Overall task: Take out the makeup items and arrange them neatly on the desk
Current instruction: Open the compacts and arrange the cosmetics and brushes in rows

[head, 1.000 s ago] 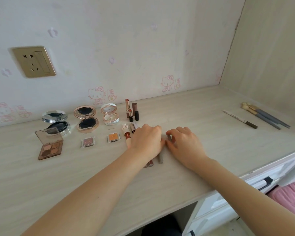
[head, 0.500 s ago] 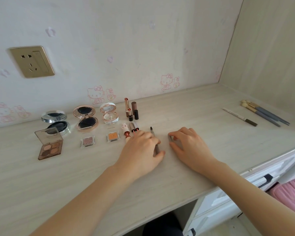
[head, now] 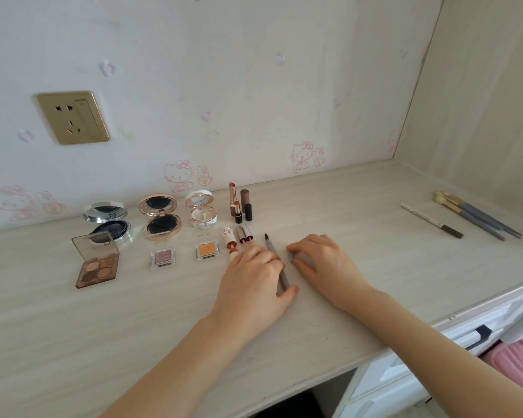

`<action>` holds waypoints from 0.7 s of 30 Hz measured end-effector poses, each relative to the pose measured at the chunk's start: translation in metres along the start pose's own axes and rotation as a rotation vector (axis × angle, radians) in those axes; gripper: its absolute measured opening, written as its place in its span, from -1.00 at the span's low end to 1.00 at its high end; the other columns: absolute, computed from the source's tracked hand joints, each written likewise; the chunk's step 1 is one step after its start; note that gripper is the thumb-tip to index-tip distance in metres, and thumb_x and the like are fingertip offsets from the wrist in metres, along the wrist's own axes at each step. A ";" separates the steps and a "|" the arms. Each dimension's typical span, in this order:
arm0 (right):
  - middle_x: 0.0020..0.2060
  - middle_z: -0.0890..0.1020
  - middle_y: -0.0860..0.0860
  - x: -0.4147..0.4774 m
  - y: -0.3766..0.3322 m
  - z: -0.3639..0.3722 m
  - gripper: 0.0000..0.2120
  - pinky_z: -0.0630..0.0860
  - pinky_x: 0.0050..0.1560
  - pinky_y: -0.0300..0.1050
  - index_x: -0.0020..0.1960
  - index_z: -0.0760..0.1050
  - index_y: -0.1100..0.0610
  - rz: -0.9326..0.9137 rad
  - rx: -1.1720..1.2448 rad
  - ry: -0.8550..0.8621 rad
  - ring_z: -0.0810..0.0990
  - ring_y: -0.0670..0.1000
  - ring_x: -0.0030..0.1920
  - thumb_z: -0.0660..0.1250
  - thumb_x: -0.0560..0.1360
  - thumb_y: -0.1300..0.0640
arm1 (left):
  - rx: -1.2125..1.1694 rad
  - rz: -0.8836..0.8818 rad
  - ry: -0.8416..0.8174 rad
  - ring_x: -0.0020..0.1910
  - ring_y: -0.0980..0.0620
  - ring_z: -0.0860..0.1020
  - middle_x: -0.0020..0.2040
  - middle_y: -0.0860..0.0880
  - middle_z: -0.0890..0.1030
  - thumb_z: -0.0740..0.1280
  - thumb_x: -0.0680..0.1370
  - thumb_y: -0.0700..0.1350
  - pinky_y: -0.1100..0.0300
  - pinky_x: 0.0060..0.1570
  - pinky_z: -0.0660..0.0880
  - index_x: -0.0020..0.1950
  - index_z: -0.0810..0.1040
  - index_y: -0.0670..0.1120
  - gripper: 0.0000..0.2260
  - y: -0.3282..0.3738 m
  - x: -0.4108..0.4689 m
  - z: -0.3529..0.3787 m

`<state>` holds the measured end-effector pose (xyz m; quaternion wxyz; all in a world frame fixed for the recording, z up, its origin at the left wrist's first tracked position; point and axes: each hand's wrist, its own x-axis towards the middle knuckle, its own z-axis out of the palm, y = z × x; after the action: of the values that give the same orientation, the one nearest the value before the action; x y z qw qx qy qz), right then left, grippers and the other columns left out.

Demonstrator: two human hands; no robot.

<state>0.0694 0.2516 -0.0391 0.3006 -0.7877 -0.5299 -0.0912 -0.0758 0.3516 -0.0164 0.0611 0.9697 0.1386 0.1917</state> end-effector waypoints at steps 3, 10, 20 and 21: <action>-0.06 0.62 0.05 0.008 -0.002 0.004 -0.78 0.48 -0.01 -0.10 0.09 0.60 0.16 -0.028 0.034 -0.018 0.53 0.11 -0.02 0.32 0.48 0.28 | 0.013 -0.032 0.032 0.21 0.03 0.44 0.04 0.11 0.61 0.25 0.43 0.24 0.11 0.23 0.39 0.06 0.65 -0.03 -0.57 -0.001 0.000 0.002; -0.09 0.65 0.04 0.015 -0.005 0.009 -0.83 0.46 0.02 -0.23 0.04 0.63 0.17 -0.099 0.086 -0.007 0.56 0.07 0.00 0.38 0.46 0.29 | -0.016 -0.074 0.074 0.21 0.08 0.42 0.04 0.13 0.61 0.29 0.43 0.25 0.22 0.23 0.32 0.07 0.64 -0.01 -0.59 -0.007 0.000 0.001; -0.10 0.65 0.01 0.016 -0.008 0.013 -0.85 0.34 0.02 -0.37 0.02 0.62 0.16 -0.124 0.078 -0.012 0.54 0.05 0.02 0.39 0.46 0.26 | -0.049 -0.090 0.059 0.26 0.10 0.37 0.11 0.15 0.58 0.30 0.45 0.21 0.24 0.26 0.30 0.16 0.60 0.03 -0.61 -0.008 0.000 -0.001; -0.10 0.65 0.01 0.016 -0.008 0.013 -0.84 0.37 0.03 -0.34 0.03 0.62 0.16 -0.127 0.080 -0.010 0.54 0.05 0.03 0.39 0.46 0.25 | -0.049 -0.093 0.055 0.26 0.10 0.37 0.11 0.15 0.58 0.29 0.45 0.21 0.25 0.26 0.30 0.17 0.60 0.03 -0.60 -0.008 0.000 -0.001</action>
<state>0.0665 0.2731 -0.0392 0.3228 -0.7403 -0.5835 -0.0849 -0.0781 0.3592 -0.0165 0.0899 0.9548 0.1804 0.2185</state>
